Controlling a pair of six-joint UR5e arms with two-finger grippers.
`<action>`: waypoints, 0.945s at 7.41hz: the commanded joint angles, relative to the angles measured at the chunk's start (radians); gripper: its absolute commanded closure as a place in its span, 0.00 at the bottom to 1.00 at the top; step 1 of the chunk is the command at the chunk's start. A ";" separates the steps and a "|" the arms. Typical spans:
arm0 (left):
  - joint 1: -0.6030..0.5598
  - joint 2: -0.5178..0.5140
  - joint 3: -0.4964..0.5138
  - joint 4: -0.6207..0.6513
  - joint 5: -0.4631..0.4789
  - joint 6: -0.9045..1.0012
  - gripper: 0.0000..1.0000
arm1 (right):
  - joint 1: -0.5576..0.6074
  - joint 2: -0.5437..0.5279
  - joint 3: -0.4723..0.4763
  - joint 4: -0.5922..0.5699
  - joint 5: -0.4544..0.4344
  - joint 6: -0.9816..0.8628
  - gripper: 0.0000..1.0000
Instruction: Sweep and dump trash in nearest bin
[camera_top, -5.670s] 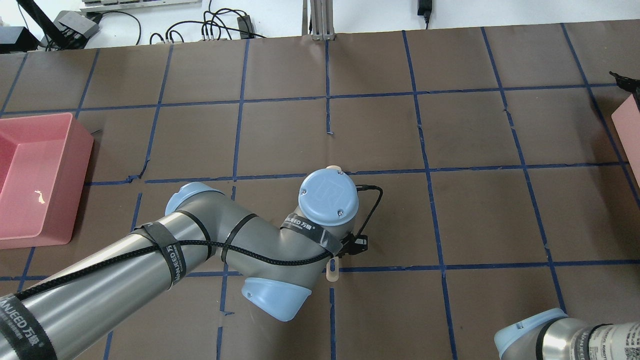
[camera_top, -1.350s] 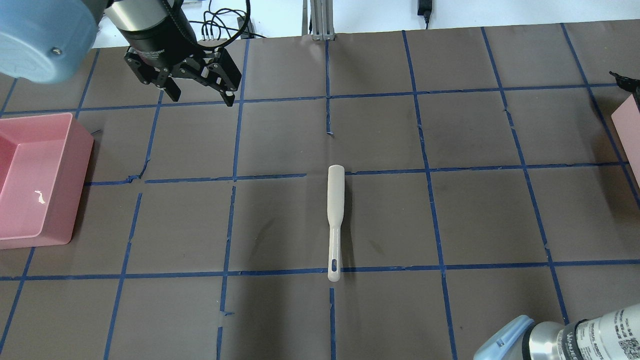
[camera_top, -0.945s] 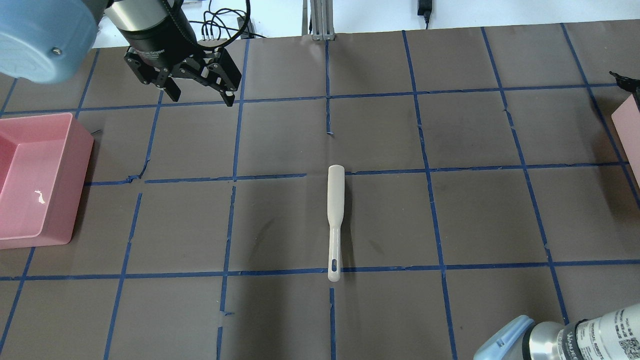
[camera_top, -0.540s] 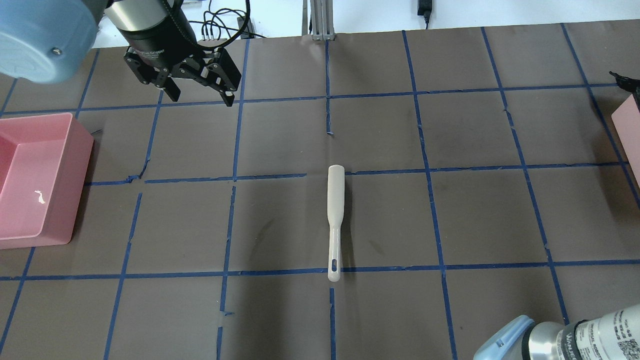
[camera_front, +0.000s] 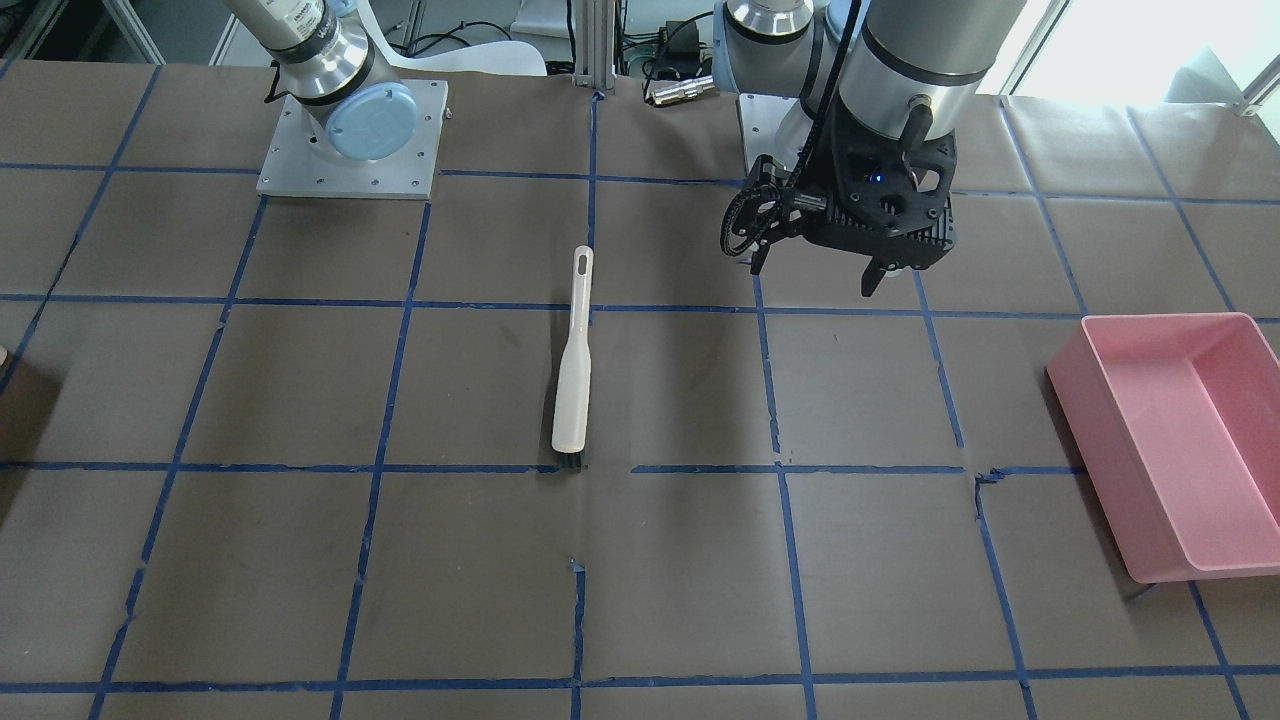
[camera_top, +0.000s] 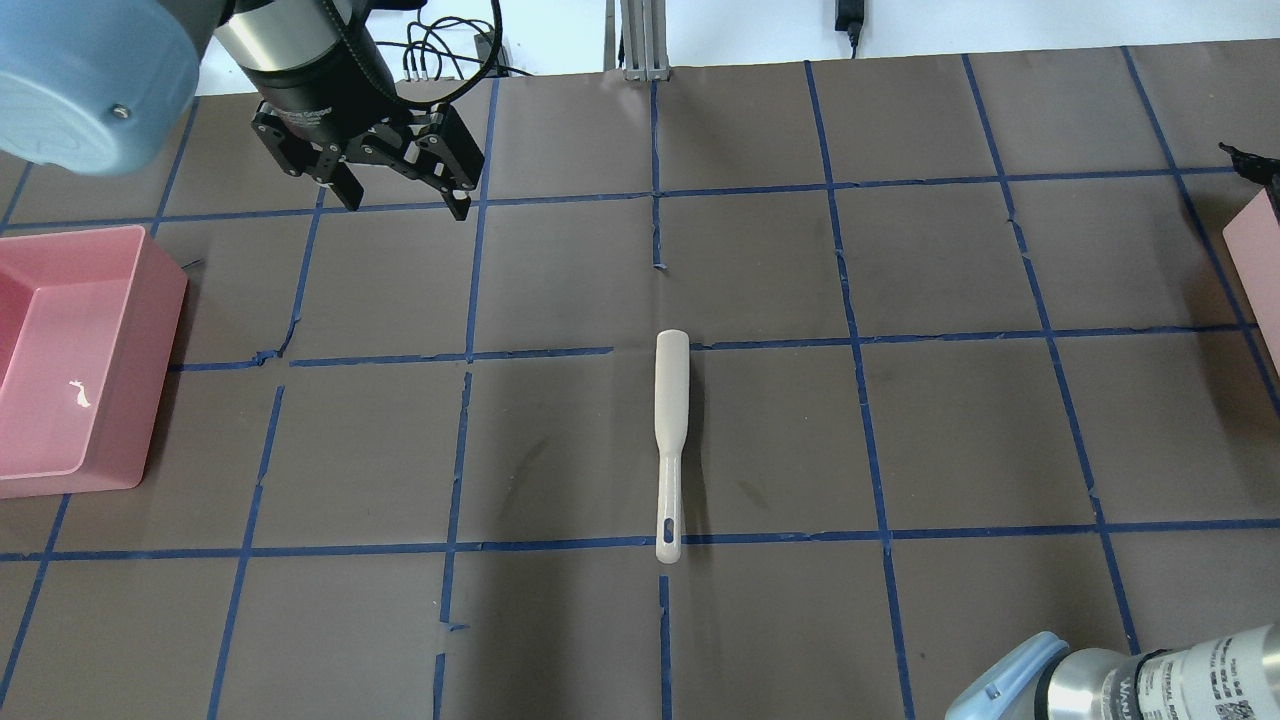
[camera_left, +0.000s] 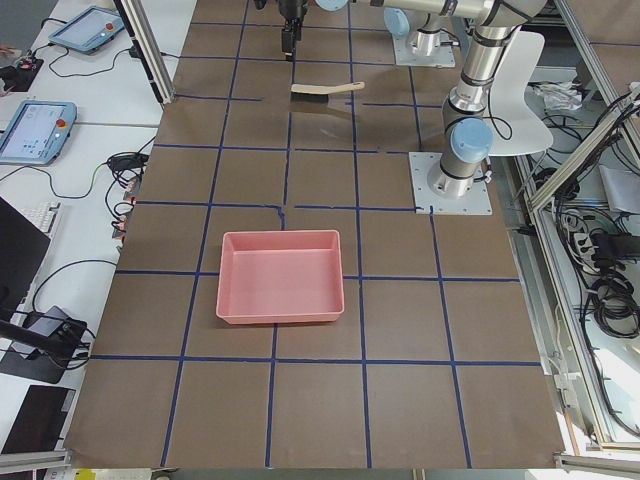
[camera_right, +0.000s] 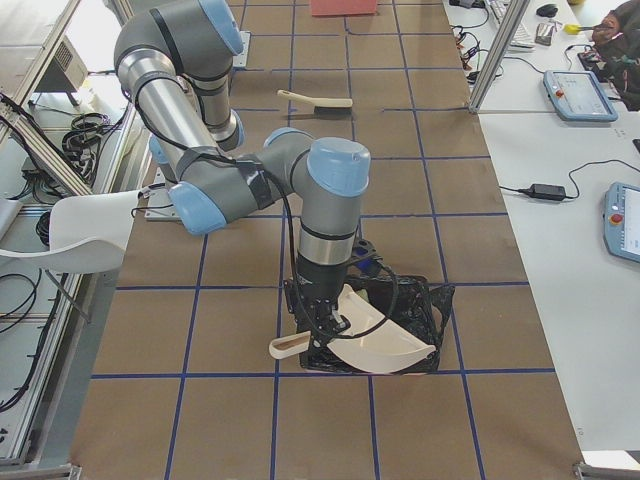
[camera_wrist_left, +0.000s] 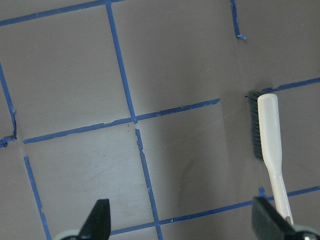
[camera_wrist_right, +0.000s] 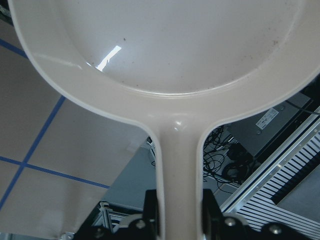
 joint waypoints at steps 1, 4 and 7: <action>0.000 0.001 -0.004 0.002 -0.001 0.000 0.00 | 0.048 -0.115 0.126 0.034 0.062 0.218 0.86; -0.002 0.001 -0.004 0.002 -0.001 0.000 0.00 | 0.216 -0.189 0.166 0.238 0.073 0.537 0.87; -0.002 0.001 -0.004 0.002 -0.001 0.000 0.00 | 0.393 -0.189 0.187 0.313 0.166 0.760 0.87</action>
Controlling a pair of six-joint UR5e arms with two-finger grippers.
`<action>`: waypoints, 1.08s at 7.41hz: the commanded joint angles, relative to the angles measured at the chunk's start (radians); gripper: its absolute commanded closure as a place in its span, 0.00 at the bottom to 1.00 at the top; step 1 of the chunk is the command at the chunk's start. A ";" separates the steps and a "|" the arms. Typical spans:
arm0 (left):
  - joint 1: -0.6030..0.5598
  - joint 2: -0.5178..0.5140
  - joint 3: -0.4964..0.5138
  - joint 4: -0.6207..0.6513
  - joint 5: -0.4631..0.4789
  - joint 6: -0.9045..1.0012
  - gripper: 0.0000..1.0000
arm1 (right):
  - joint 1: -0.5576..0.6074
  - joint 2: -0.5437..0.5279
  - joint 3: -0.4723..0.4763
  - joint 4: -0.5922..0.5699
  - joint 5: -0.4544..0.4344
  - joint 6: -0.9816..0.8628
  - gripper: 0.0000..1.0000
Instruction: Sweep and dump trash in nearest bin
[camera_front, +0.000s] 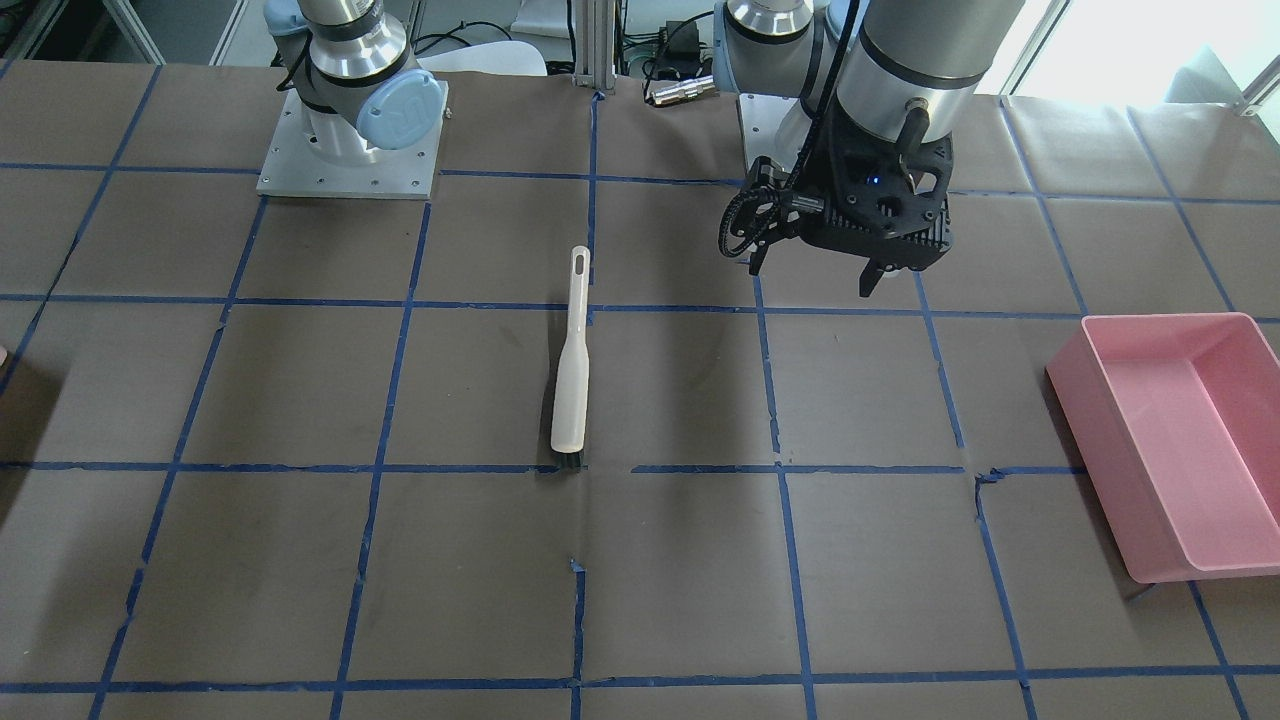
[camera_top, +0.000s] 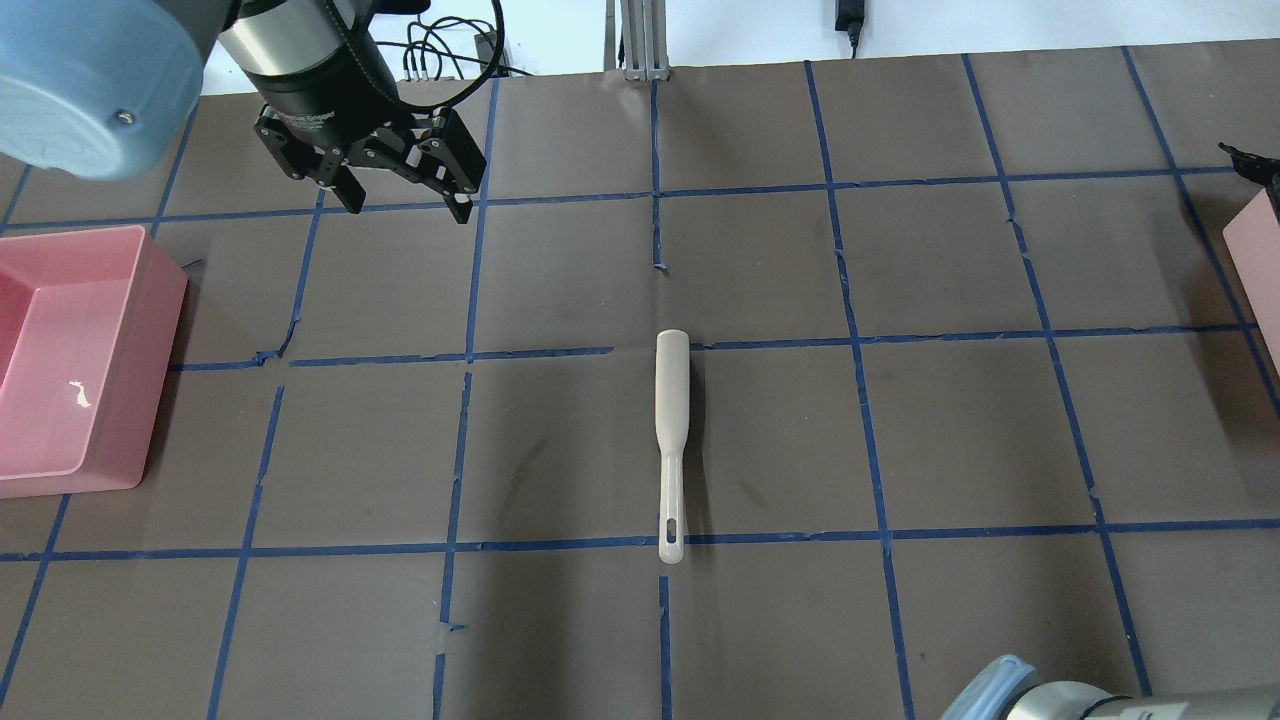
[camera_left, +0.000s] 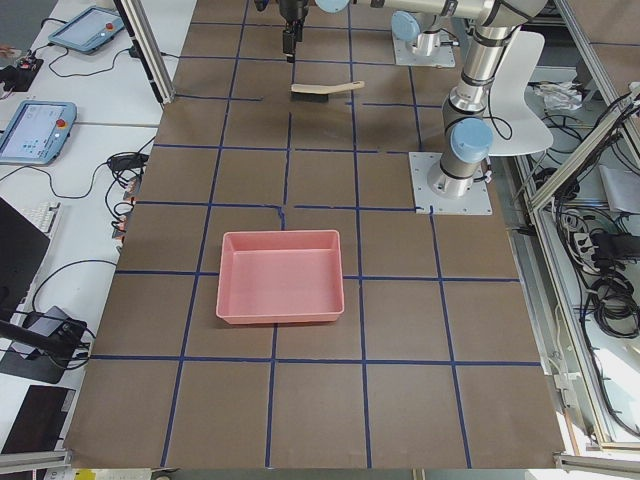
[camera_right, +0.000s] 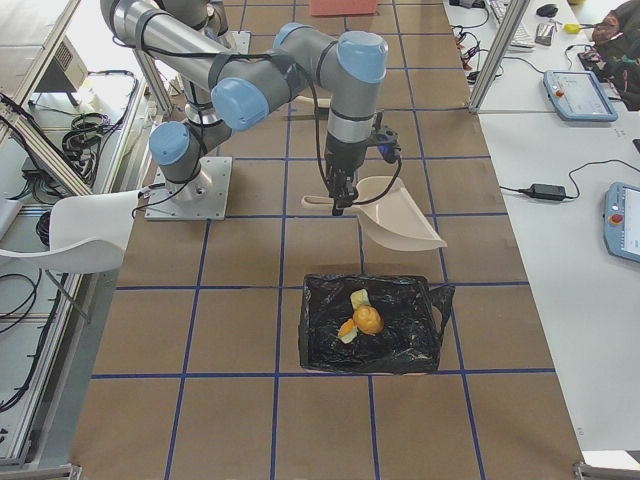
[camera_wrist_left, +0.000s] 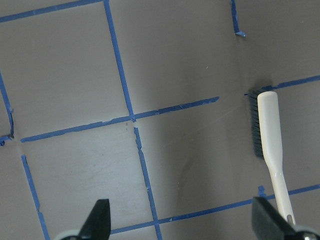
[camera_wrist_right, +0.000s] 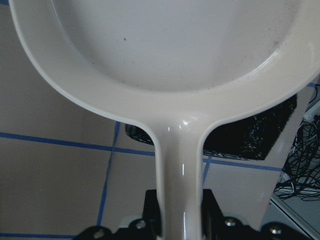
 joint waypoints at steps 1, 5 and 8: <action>0.000 0.000 0.000 0.000 0.000 -0.002 0.00 | 0.121 -0.001 0.032 0.046 0.084 0.142 0.87; 0.000 0.000 0.000 0.000 0.002 -0.002 0.00 | 0.419 0.025 0.065 0.029 0.200 0.562 0.87; 0.000 0.000 0.000 0.000 0.000 0.000 0.00 | 0.650 0.169 0.063 -0.184 0.254 0.847 0.86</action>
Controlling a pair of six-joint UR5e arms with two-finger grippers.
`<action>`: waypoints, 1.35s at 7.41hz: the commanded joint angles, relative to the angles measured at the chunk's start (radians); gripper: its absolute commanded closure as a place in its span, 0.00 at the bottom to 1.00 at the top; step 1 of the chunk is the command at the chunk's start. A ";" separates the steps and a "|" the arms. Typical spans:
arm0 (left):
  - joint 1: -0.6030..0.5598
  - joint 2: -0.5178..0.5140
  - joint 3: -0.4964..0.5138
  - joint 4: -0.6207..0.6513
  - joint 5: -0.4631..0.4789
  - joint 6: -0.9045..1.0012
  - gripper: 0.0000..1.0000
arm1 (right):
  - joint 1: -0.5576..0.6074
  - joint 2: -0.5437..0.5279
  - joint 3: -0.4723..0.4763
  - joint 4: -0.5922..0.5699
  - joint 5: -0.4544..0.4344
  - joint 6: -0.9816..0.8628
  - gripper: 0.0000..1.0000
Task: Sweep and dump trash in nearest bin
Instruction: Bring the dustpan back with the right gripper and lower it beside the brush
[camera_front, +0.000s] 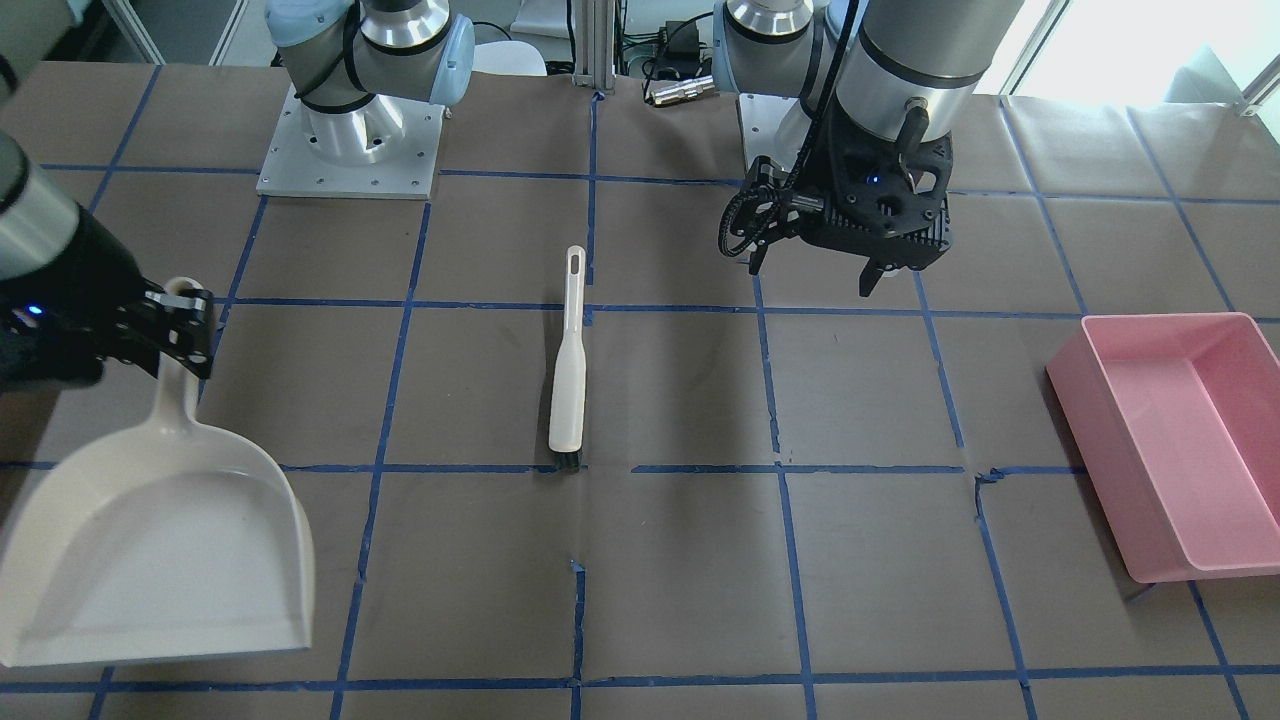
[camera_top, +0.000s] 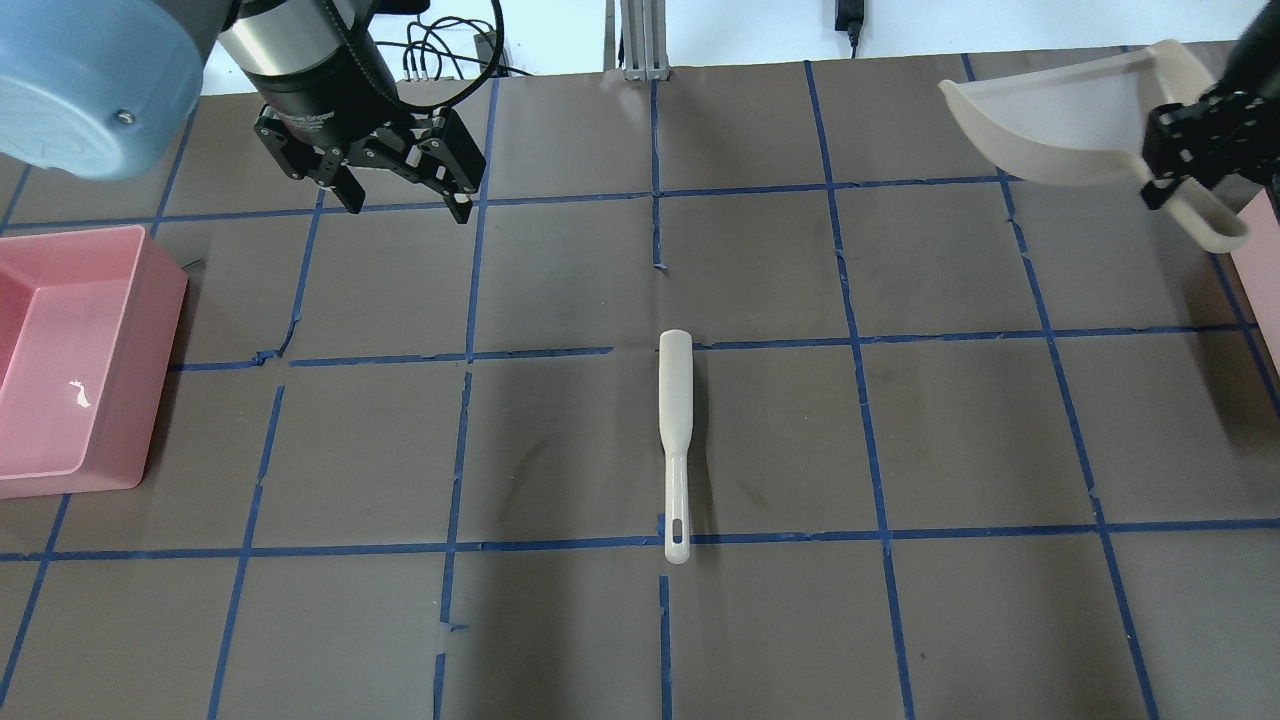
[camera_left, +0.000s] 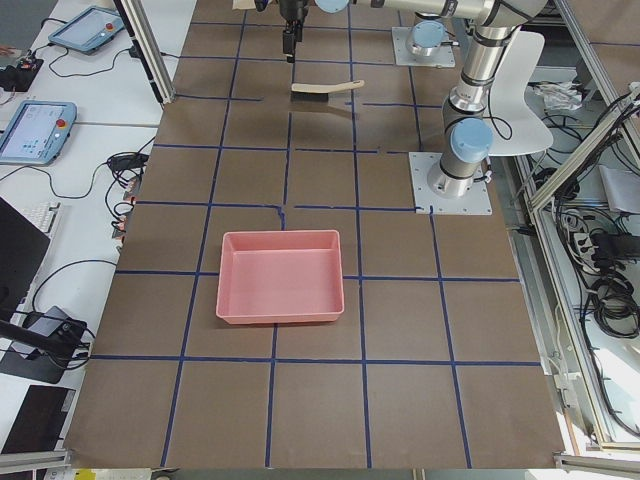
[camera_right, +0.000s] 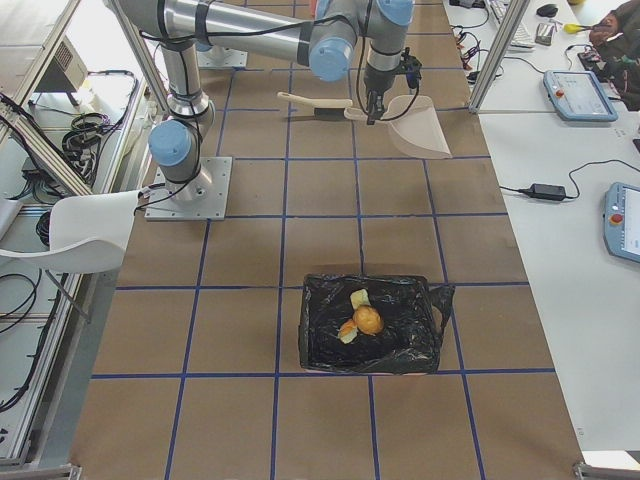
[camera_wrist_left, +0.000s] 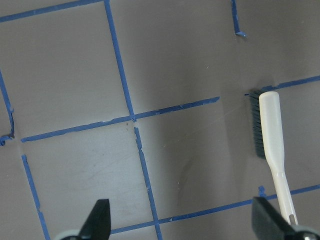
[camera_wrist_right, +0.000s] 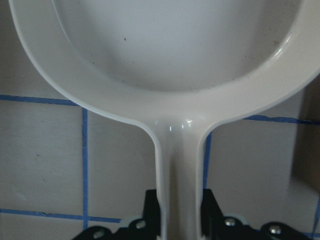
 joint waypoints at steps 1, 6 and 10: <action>0.000 0.000 0.000 0.000 0.001 -0.001 0.00 | 0.203 0.124 -0.003 -0.193 0.011 0.271 0.86; -0.001 0.000 0.000 0.000 0.001 -0.001 0.00 | 0.428 0.313 -0.003 -0.434 0.011 0.590 0.85; 0.000 0.000 0.000 0.000 0.001 -0.001 0.00 | 0.464 0.351 0.000 -0.428 0.048 0.490 0.85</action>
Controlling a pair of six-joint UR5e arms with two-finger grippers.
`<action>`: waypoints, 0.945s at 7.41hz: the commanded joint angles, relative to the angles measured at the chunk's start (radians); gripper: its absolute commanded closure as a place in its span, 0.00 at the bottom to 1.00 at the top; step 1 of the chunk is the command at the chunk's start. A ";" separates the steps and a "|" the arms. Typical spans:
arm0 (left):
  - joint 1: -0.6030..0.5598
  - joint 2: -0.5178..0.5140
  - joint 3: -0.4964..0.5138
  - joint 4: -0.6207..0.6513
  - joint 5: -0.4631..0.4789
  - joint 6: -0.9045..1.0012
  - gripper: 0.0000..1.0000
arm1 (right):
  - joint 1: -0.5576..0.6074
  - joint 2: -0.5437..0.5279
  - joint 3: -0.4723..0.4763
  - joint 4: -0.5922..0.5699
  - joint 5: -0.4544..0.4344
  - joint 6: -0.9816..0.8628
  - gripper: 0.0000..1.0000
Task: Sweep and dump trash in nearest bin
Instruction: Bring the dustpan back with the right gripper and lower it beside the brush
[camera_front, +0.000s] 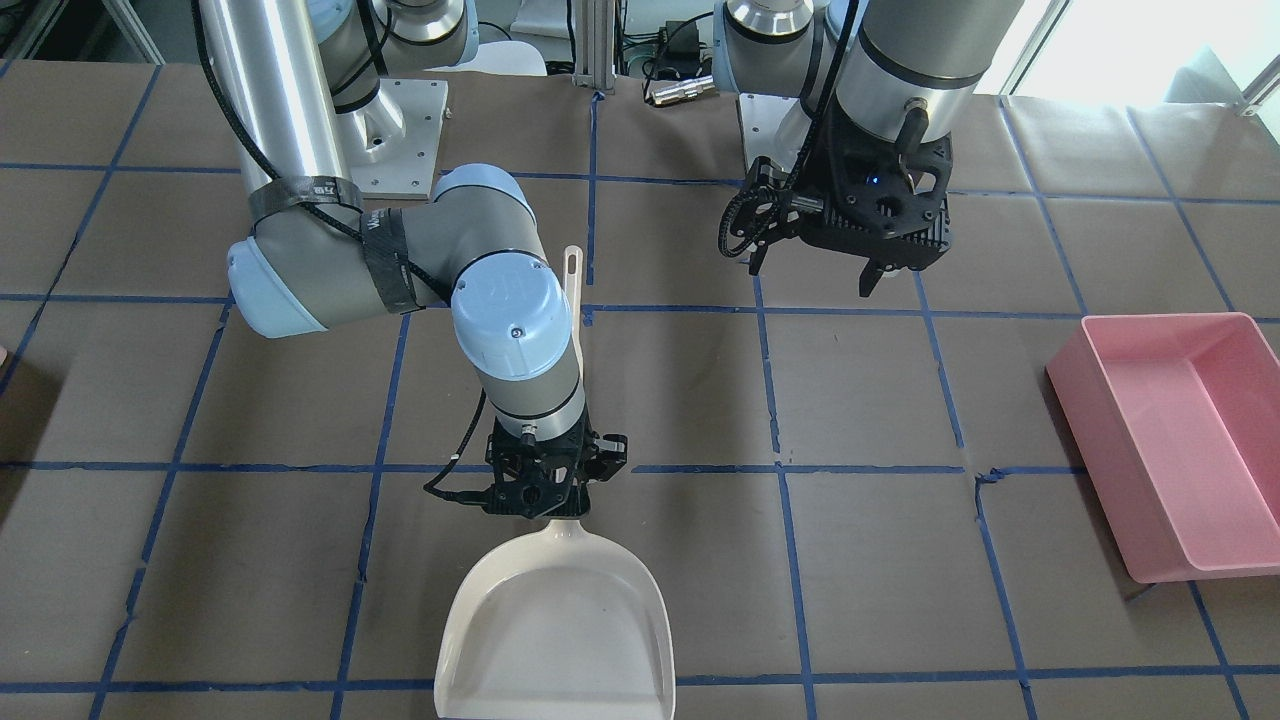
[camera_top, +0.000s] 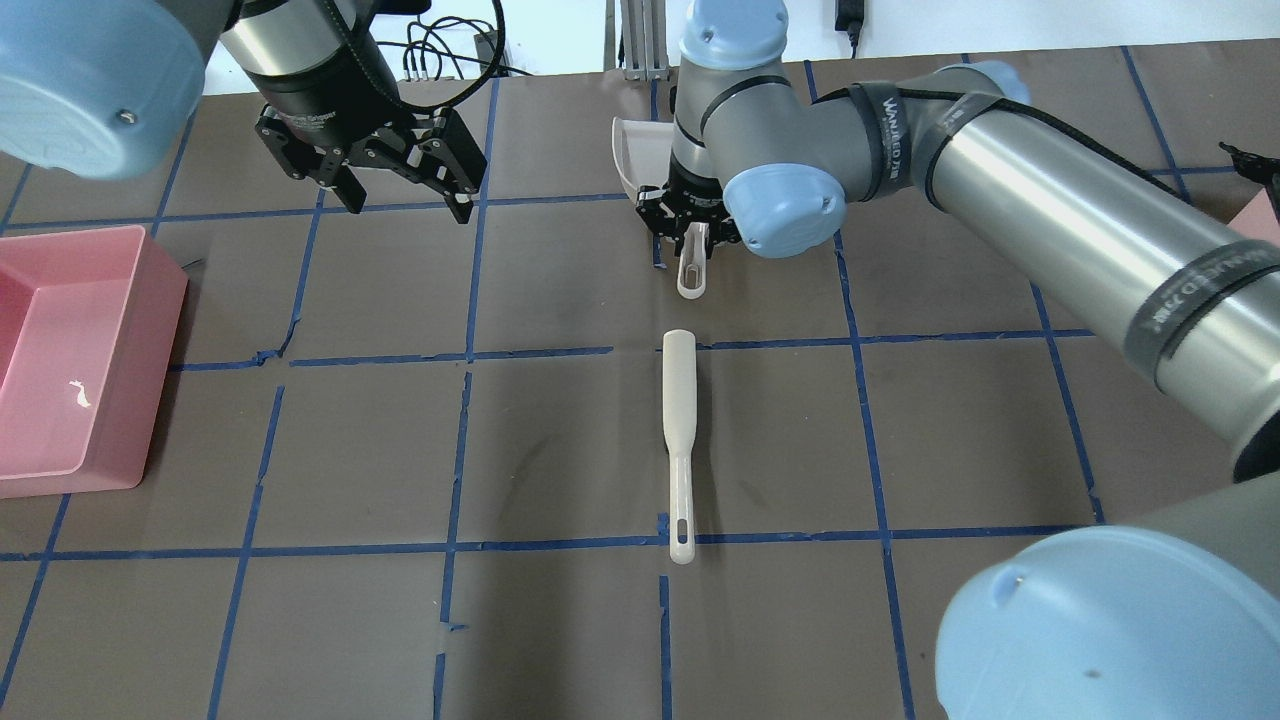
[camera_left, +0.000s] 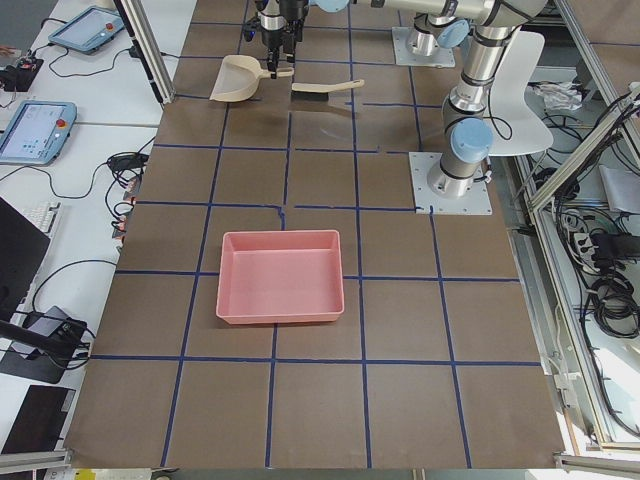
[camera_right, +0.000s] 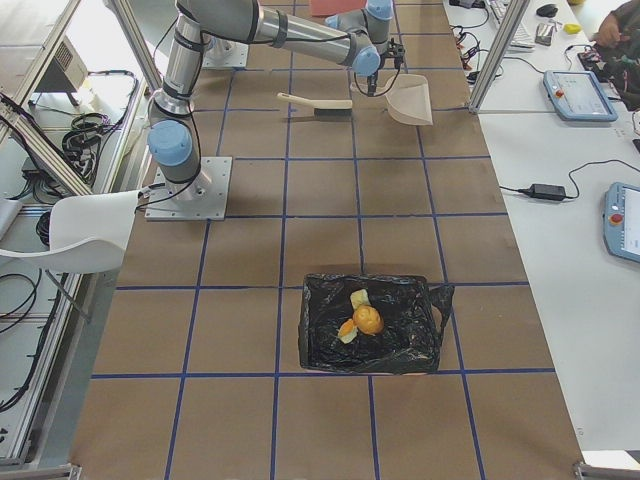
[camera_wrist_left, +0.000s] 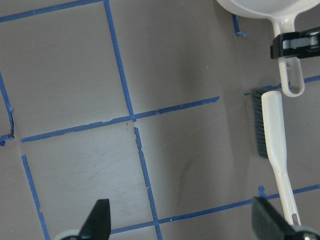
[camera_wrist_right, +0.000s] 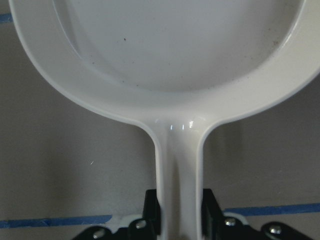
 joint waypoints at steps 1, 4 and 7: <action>0.000 0.000 0.000 0.000 0.000 0.001 0.00 | 0.006 0.024 0.002 -0.005 0.007 -0.058 0.85; 0.000 0.000 0.000 0.000 0.000 0.001 0.00 | 0.005 0.030 0.005 0.007 -0.004 -0.061 0.85; 0.002 0.000 0.000 0.000 0.000 0.001 0.00 | 0.005 0.027 0.005 0.009 -0.008 -0.061 0.64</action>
